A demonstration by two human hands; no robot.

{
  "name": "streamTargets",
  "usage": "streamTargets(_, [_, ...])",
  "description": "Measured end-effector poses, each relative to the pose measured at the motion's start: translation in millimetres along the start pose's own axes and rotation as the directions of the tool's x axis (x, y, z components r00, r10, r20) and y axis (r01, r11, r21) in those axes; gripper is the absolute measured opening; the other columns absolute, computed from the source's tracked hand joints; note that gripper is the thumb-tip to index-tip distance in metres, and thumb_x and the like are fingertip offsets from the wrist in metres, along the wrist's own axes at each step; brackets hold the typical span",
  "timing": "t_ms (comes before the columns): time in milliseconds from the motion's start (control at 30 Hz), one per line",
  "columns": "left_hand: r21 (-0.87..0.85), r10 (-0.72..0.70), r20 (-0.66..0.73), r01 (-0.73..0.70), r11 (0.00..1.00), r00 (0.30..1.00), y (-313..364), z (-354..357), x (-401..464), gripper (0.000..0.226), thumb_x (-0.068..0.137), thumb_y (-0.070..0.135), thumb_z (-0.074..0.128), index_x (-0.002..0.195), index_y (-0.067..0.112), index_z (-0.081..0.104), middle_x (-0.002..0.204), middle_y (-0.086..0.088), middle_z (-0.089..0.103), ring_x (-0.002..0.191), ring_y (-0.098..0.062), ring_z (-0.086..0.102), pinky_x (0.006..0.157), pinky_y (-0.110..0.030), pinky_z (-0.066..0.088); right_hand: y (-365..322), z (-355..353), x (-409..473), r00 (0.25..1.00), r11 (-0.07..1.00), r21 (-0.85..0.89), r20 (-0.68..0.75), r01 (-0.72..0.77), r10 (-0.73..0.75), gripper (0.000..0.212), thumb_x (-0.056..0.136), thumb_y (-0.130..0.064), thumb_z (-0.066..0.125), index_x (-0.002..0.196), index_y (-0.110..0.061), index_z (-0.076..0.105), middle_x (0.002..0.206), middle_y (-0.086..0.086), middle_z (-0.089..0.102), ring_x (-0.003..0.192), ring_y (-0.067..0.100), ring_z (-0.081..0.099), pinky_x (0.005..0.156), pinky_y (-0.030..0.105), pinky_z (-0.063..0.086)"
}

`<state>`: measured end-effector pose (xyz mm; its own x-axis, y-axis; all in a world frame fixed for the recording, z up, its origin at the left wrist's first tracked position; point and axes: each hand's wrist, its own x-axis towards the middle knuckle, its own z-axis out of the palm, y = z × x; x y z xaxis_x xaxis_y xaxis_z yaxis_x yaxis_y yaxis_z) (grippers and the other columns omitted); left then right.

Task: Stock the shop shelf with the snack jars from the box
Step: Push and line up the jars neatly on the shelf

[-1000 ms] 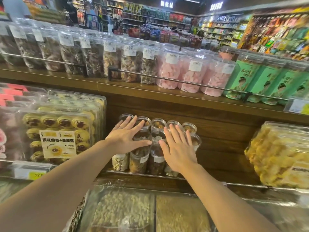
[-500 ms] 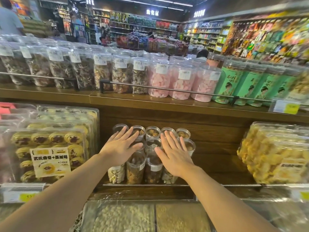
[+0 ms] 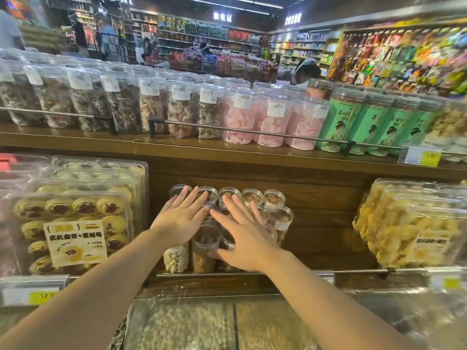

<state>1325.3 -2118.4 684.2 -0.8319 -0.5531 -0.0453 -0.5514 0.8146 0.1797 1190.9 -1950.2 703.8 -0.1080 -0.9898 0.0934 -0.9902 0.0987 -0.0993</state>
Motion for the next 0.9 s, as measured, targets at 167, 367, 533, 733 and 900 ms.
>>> streamTargets(167, [-0.081, -0.018, -0.051, 0.014, 0.997, 0.999, 0.1, 1.1, -0.8, 0.055, 0.107, 0.048, 0.002, 0.16, 0.038, -0.006, 0.167, 0.013, -0.013, 0.152, -0.012, -0.021, 0.125, -0.037, -0.008, -16.9, -2.8, 14.4, 0.998, 0.998, 0.057, -0.067, 0.015, -0.011, 0.036, 0.091, -0.039, 0.069, 0.126, -0.032, 0.068, 0.17, -0.005, 0.001, 0.152, 0.008, -0.017, 0.123, 0.044, -0.017])
streamTargets(367, [-0.069, -0.029, -0.064, 0.024, 0.997, 0.998, 2.7, 0.9, -0.8, 0.059, 0.106, 0.054, 0.007, 0.161, 0.037, -0.003, 0.168, 0.013, -0.011, 0.152, -0.01, -0.02, 0.121, -0.034, -0.012, -29.3, -4.5, 18.7, 0.996, 0.997, 0.014, -0.045, -0.081, 0.081, 0.046, 0.091, -0.052, 0.064, 0.129, -0.025, 0.064, 0.169, -0.004, 0.014, 0.155, 0.012, -0.005, 0.122, 0.043, -0.018])
streamTargets(533, [-0.072, -0.041, -0.068, 0.036, 0.997, 0.997, 1.3, 1.0, 0.1, 0.069, 0.1, 0.069, 0.011, 0.161, 0.038, -0.002, 0.167, 0.013, -0.011, 0.152, -0.009, -0.02, 0.118, -0.031, -0.015, -9.4, -4.7, 12.3, 0.976, 0.98, 0.082, -0.108, -0.184, 0.192, 0.077, 0.087, -0.085, 0.033, 0.144, -0.037, 0.049, 0.167, -0.009, 0.018, 0.155, 0.01, 0.002, 0.123, 0.045, -0.014])
streamTargets(733, [-0.044, -0.069, -0.059, 0.066, 0.997, 0.996, 1.1, 5.5, 3.2, 0.082, 0.094, 0.079, 0.01, 0.162, 0.034, -0.002, 0.168, 0.008, -0.012, 0.153, -0.014, -0.02, 0.12, -0.034, -0.014, 28.0, 15.1, 10.1, 0.921, 0.919, -0.088, 0.035, -0.384, 0.388, 0.088, 0.085, -0.086, -0.007, 0.16, -0.038, -0.008, 0.167, -0.007, -0.018, 0.15, 0.017, -0.027, 0.122, 0.054, -0.013])
streamTargets(900, [-0.006, -0.083, 0.021, 0.083, 0.997, 0.996, 2.7, 0.4, 7.7, 0.08, 0.097, 0.074, 0.009, 0.162, 0.031, -0.003, 0.168, 0.007, -0.013, 0.154, -0.013, -0.017, 0.123, -0.035, -0.01, 35.6, 20.6, 17.7, 0.912, 0.919, -0.061, 0.113, -0.389, 0.394, 0.078, 0.092, -0.078, -0.004, 0.159, -0.039, -0.01, 0.166, -0.01, -0.018, 0.151, 0.015, -0.024, 0.123, 0.052, -0.012])
